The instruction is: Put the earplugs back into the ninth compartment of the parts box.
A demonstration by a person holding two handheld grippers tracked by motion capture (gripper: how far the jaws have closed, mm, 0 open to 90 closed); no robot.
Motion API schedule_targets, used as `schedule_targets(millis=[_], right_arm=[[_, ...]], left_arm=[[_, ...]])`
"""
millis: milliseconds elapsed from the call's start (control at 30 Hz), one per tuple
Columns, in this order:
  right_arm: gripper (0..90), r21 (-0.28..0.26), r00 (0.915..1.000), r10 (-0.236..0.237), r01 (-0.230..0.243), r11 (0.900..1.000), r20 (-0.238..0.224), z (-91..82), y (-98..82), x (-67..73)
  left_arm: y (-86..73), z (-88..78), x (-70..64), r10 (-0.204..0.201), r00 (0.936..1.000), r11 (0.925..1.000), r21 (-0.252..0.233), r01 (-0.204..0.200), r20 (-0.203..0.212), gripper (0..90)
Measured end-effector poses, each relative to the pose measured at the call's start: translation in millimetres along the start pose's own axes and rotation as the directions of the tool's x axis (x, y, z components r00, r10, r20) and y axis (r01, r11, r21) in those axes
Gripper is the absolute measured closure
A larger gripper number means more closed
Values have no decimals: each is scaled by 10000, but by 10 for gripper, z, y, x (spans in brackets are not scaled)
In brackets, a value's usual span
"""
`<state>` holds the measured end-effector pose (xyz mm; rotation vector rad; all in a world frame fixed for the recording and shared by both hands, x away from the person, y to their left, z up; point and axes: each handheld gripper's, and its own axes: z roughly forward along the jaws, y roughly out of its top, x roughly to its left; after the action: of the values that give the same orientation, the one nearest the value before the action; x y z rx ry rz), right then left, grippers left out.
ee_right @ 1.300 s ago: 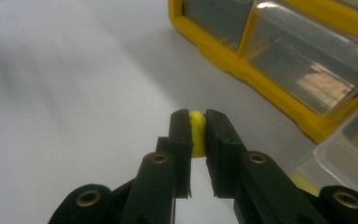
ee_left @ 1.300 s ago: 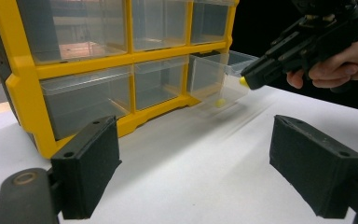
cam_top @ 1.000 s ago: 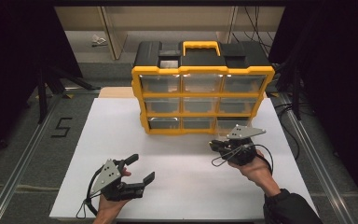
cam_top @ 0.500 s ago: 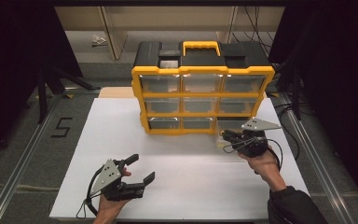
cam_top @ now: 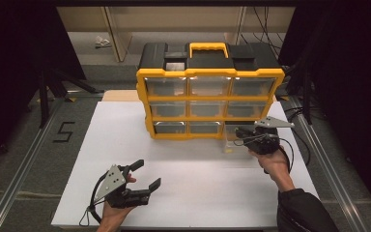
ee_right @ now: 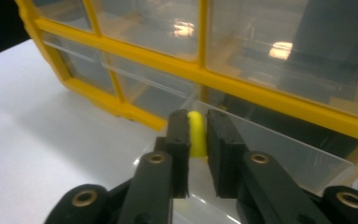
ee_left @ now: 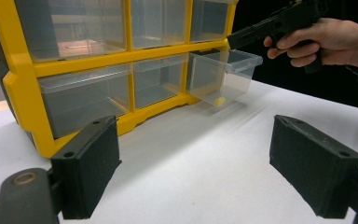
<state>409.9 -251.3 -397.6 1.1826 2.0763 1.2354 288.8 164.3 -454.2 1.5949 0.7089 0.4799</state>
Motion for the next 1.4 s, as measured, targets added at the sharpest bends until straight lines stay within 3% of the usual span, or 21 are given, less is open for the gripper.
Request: schedule_targets(millis=[100,500,700,900,1100,1400], right_arm=[[632,47,9998,168,-169,9998,95,26,-7,-20],[481,-189,9996,247,-250,9995,-164,-51,55,37],[407,-431,9983,94,-118,9990,-573,-103,83,117],[369,-623,9955,-125,67,9980,-939,-168,91,237],[355,-1160,9896,-542,387,9925,-1330,-243,112,401],[314,-1472,9833,-838,600,9873,-1614,-254,52,596]], left_arm=[[1,0,1,-11,10000,10000,-8,11,1,156],[2,-4,1,-12,10000,10000,-29,12,13,156],[2,-2,-1,-12,10000,10000,-19,12,26,156],[3,-4,-2,-21,10000,10000,-27,21,57,156],[3,-6,-5,-33,10000,10000,-36,33,75,156],[5,-10,0,-23,10000,10000,-40,24,75,156]])
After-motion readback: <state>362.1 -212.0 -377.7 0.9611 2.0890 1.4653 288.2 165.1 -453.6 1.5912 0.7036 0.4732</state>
